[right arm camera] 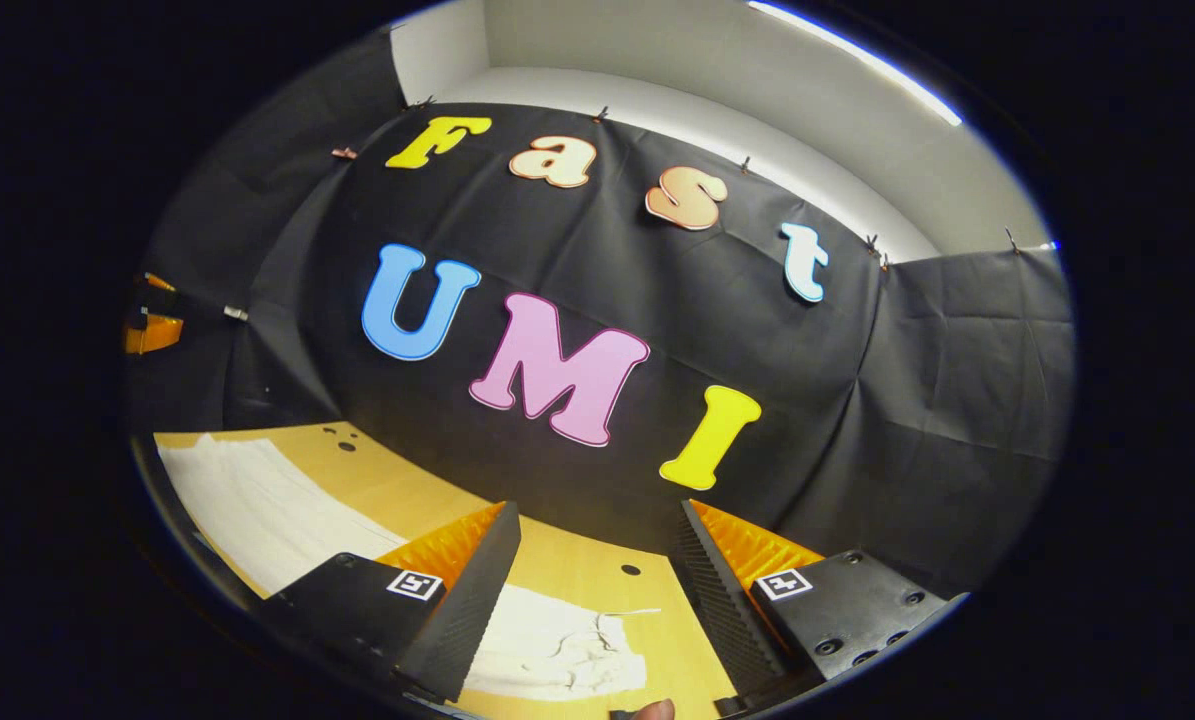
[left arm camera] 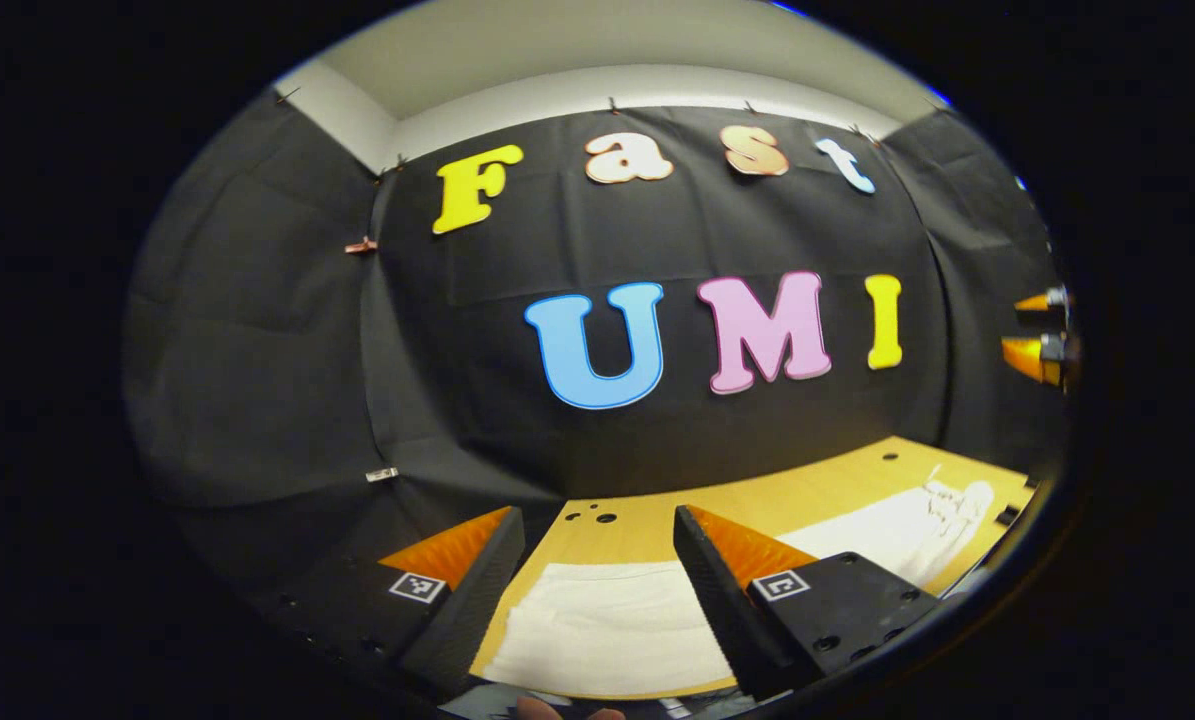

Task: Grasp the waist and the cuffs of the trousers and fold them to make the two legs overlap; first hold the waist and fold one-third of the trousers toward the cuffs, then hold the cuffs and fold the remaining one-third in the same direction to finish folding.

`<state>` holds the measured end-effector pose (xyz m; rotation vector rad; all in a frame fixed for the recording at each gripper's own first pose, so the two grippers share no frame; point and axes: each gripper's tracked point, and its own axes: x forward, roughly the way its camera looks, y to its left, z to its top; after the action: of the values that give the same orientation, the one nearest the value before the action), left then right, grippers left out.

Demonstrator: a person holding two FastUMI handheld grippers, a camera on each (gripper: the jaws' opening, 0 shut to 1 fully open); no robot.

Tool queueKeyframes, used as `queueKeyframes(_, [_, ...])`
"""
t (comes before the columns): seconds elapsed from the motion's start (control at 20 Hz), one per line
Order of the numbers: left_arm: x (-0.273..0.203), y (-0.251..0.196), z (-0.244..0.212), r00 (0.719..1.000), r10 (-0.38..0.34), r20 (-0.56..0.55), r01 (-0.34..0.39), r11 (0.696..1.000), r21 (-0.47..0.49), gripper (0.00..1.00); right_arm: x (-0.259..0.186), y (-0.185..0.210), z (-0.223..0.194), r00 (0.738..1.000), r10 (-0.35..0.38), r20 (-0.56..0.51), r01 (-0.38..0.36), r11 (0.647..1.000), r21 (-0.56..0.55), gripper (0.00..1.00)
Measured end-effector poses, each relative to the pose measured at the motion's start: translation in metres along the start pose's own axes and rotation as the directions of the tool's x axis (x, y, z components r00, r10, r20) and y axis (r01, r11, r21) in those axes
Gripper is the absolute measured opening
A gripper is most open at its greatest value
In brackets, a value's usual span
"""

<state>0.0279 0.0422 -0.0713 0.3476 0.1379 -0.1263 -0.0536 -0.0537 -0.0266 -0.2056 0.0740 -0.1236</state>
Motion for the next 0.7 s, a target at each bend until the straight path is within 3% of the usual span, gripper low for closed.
queueKeyframes(0.15, [0.012,0.003,-0.040,0.996,-0.044,-0.071,0.058,0.974,0.219,0.96,-0.007,0.000,-0.012,0.999,0.006,-0.035,-0.007,0.999,-0.037,0.98])
queueKeyframes(0.25, [0.017,-0.003,-0.079,0.984,-0.095,-0.151,0.144,0.922,0.359,0.96,-0.011,0.000,-0.020,0.998,0.005,-0.066,-0.008,0.999,-0.048,0.97])
queueKeyframes(0.35, [0.025,-0.009,-0.116,0.960,-0.155,-0.232,0.249,0.851,0.462,0.95,-0.016,0.000,-0.027,0.996,-0.005,-0.086,-0.001,0.998,-0.064,0.98])
queueKeyframes(0.5, [0.029,-0.025,-0.176,0.900,-0.240,-0.364,0.411,0.746,0.524,0.96,-0.022,-0.004,-0.036,0.994,-0.017,-0.110,0.007,0.996,-0.091,0.98])
queueKeyframes(0.7, [0.027,-0.027,-0.250,0.805,-0.251,-0.537,0.570,0.576,0.586,0.95,-0.022,-0.010,-0.053,0.989,-0.022,-0.145,0.006,0.994,-0.114,0.98])
